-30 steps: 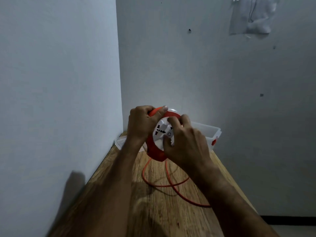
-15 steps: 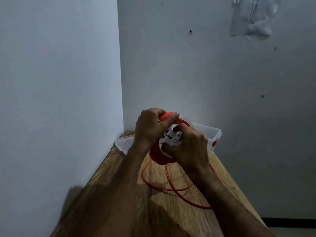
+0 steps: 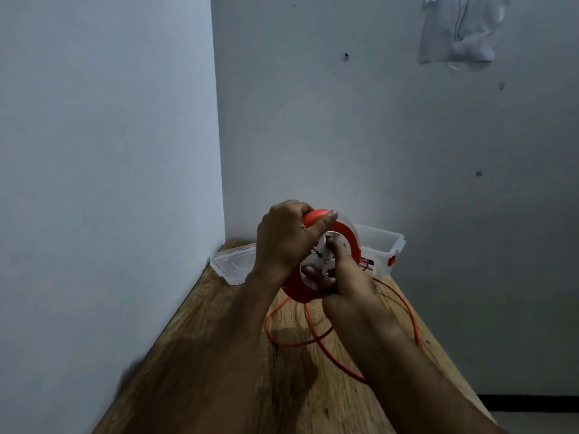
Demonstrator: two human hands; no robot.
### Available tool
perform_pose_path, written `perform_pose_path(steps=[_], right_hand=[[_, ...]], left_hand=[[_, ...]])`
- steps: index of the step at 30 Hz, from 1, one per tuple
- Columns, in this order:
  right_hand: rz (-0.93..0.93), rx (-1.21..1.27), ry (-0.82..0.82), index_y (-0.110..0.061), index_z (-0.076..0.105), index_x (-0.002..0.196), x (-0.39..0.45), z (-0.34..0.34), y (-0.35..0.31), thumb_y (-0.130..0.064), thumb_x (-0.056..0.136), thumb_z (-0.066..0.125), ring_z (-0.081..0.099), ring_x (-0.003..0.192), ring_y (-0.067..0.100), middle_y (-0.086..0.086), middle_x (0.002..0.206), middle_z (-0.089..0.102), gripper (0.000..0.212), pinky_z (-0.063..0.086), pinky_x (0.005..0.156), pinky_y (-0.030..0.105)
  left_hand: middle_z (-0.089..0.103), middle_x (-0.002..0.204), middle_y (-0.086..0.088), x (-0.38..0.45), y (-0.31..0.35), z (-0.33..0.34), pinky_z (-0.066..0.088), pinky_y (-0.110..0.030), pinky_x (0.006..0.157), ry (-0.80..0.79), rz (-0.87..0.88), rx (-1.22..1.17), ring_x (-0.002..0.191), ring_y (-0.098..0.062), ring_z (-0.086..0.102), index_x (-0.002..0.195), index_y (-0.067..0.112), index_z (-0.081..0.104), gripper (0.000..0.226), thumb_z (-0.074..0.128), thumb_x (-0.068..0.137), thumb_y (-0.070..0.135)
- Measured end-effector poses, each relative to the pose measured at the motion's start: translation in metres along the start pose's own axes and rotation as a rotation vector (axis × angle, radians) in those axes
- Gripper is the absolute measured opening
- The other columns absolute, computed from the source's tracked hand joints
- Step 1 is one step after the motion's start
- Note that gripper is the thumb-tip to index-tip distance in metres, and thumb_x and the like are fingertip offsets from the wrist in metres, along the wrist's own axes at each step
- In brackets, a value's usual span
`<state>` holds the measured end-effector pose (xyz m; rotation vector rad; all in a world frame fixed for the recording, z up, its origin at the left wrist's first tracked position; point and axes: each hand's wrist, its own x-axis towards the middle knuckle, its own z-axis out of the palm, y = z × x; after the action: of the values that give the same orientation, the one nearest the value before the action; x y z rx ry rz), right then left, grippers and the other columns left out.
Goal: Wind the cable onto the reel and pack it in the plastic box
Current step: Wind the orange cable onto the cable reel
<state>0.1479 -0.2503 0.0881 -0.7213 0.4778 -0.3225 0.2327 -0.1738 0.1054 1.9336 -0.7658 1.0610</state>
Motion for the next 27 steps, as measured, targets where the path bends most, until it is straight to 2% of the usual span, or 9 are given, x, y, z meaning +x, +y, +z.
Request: perform_pose_path(steps=[2,5,6,10,13,15,18,23,27], right_hand=[[0.1,0.145,-0.061,-0.012,0.04,0.115,-0.01,0.002,-0.005,-0.025,0.089,0.075,0.07,0.097,0.035,0.019,0.087,0.057,0.045,0.058,0.096,0.041],[0.139,0.132,-0.181,-0.009,0.046,0.121,-0.011,0.001,-0.013,-0.022,0.089,0.075,0.074,0.089,0.034,0.025,0.103,0.062,0.045,0.062,0.059,0.032],[0.11,0.02,-0.217,-0.007,0.049,0.122,-0.009,-0.001,-0.015,-0.023,0.089,0.074,0.075,0.086,0.032,0.024,0.108,0.063,0.044,0.061,0.057,0.03],[-0.469,-0.508,-0.127,-0.005,0.064,0.103,0.003,-0.009,-0.034,-0.025,0.098,0.064,0.07,0.056,0.016,0.014,0.089,0.07,0.021,0.048,0.046,0.023],[-0.698,-0.569,-0.038,-0.005,0.067,0.098,0.016,-0.022,-0.06,-0.019,0.098,0.063,0.072,0.068,0.023,0.012,0.08,0.067,0.014,0.05,0.05,0.025],[-0.705,-0.695,-0.039,-0.009,0.069,0.101,0.028,-0.033,-0.069,-0.012,0.096,0.066,0.073,0.08,0.027,0.012,0.087,0.071,0.007,0.058,0.06,0.031],[-0.692,-0.893,-0.086,-0.012,0.069,0.106,0.037,-0.039,-0.069,-0.004,0.091,0.068,0.073,0.085,0.025,0.01,0.095,0.072,0.017,0.064,0.072,0.038],[-0.612,-0.905,-0.158,-0.014,0.056,0.126,0.039,-0.035,-0.063,-0.004,0.092,0.069,0.074,0.083,0.022,0.011,0.099,0.071,0.038,0.064,0.071,0.038],[-0.696,-1.051,-0.166,-0.012,0.064,0.122,0.043,-0.037,-0.059,-0.005,0.093,0.069,0.073,0.077,0.016,0.007,0.094,0.073,0.03,0.063,0.067,0.035]], left_hand=[[0.075,0.086,-0.001,0.0,0.0,0.001,0.06,-0.035,0.068,-0.001,0.007,0.002,0.073,-0.012,0.067,0.094,0.012,0.076,0.055,0.062,0.087,0.064],[0.075,0.088,-0.002,0.005,-0.004,-0.006,0.054,-0.023,0.067,0.021,0.011,-0.008,0.073,-0.01,0.066,0.096,0.011,0.076,0.053,0.064,0.088,0.061],[0.076,0.088,-0.003,0.007,-0.007,-0.01,0.051,-0.019,0.067,0.031,0.0,-0.022,0.073,-0.01,0.065,0.097,0.01,0.076,0.053,0.063,0.088,0.061],[0.076,0.085,-0.001,0.009,-0.02,-0.025,0.052,-0.016,0.064,0.053,-0.114,-0.117,0.066,-0.001,0.064,0.096,0.011,0.077,0.051,0.059,0.088,0.059],[0.076,0.081,0.0,0.012,-0.026,-0.03,0.053,-0.017,0.062,0.083,-0.147,-0.133,0.066,-0.003,0.067,0.093,0.012,0.077,0.044,0.063,0.091,0.053],[0.076,0.081,0.001,0.014,-0.028,-0.032,0.05,-0.012,0.061,0.088,-0.161,-0.14,0.067,-0.005,0.069,0.094,0.011,0.078,0.042,0.064,0.092,0.051],[0.076,0.08,0.001,0.015,-0.031,-0.032,0.049,-0.008,0.059,0.074,-0.175,-0.164,0.067,-0.006,0.069,0.093,0.011,0.078,0.04,0.065,0.093,0.049],[0.074,0.081,0.003,0.016,-0.033,-0.034,0.049,-0.005,0.058,0.073,-0.174,-0.194,0.066,-0.003,0.068,0.094,0.011,0.077,0.038,0.065,0.093,0.046],[0.075,0.079,0.001,0.016,-0.033,-0.036,0.051,-0.007,0.058,0.061,-0.172,-0.222,0.067,-0.006,0.07,0.093,0.011,0.078,0.037,0.064,0.094,0.046]])
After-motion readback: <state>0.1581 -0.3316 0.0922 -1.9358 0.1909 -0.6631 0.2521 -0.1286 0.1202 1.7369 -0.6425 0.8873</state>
